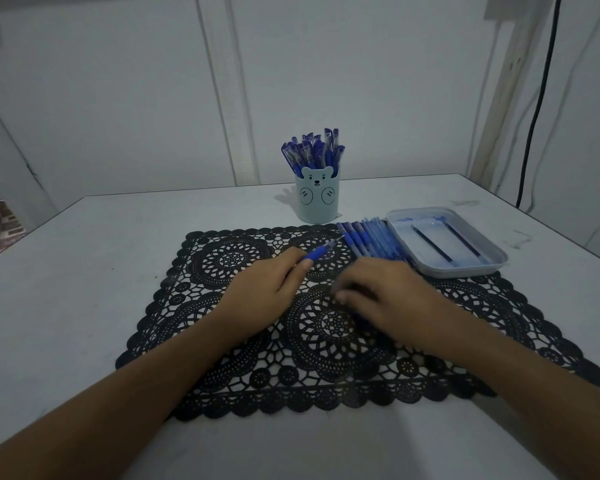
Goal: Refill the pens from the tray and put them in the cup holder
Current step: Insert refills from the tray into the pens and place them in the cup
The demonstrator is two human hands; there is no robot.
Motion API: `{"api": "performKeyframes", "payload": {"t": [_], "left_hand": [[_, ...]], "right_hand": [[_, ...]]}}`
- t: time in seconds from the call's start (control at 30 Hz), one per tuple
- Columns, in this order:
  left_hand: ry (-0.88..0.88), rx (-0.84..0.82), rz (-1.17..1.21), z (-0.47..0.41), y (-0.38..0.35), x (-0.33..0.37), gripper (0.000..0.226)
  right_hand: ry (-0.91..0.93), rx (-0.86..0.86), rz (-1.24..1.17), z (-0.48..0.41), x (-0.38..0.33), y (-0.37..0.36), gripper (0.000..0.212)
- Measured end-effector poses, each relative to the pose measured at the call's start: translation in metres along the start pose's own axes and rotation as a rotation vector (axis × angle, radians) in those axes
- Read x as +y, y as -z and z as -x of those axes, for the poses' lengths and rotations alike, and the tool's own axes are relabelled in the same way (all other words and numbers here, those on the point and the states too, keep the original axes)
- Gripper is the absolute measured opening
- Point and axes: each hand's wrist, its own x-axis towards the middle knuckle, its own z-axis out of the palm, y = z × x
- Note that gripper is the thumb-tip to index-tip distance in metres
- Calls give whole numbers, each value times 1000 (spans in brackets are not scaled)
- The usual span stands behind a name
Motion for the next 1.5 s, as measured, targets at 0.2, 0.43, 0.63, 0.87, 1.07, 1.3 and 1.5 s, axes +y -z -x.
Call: {"api": "performKeyframes", "payload": {"t": [0.2, 0.43, 0.63, 0.87, 1.07, 1.3, 1.5], "left_hand": [[-29, -57, -90, 2, 2, 5, 28], [-40, -58, -80, 3, 3, 6, 28], [-81, -59, -63, 3, 1, 5, 27], [-192, -36, -127, 5, 0, 3, 53], [-180, -4, -37, 4, -1, 0, 37], [-247, -9, -29, 5, -1, 0, 45], [-245, 15, -61, 6, -1, 2, 43]], "right_hand": [[-264, 426, -760, -7, 11, 12, 16], [-247, 425, -944, -9, 9, 7, 12], [-278, 350, -934, -10, 9, -1, 10], [-225, 195, -154, -7, 13, 1, 35], [-92, 93, -239, -5, 18, 8, 17], [-71, 143, -239, -3, 19, 3, 27], [-123, 26, -315, -3, 22, 9, 8]]}}
